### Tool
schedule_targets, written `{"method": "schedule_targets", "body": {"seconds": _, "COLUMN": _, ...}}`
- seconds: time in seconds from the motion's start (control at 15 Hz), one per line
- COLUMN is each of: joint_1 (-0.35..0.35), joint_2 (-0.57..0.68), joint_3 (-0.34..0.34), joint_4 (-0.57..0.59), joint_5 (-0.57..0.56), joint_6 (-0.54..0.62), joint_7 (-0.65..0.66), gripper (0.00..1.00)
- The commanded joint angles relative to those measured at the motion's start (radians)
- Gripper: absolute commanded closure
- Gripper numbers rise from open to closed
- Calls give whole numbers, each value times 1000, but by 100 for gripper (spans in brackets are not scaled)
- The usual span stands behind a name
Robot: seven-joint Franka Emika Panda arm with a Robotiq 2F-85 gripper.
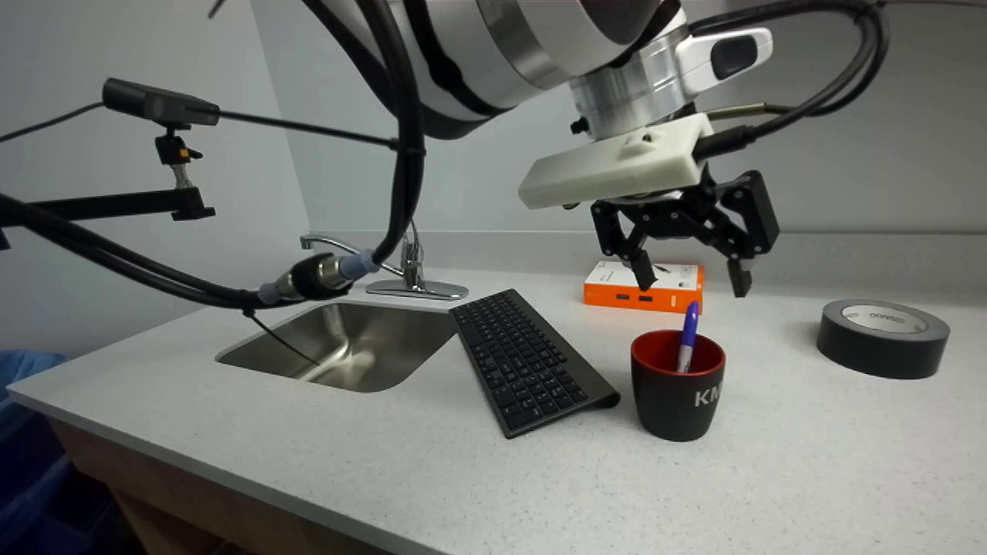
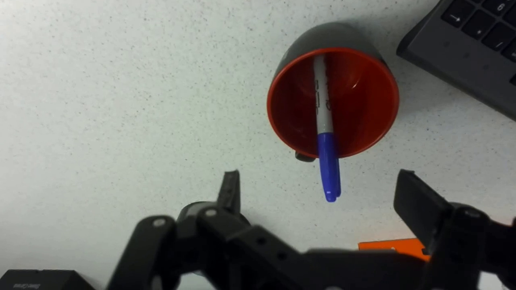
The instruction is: Remove the marker from the cup
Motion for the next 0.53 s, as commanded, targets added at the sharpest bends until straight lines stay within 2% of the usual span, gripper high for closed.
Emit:
{"method": "schedule_targets", "body": {"seconds": 0.0, "joint_1": -16, "joint_2": 95, "joint_3": 19, "joint_4": 22, "joint_5": -79, "joint_6": 114, "joint_7": 98, "gripper": 0}}
{"method": "schedule_targets", "body": {"seconds": 0.47, "joint_1": 6, "joint_2": 208, "joint_3": -5, "joint_4": 56, "joint_5": -104, "joint_6": 242, "joint_7": 170, "gripper": 2}}
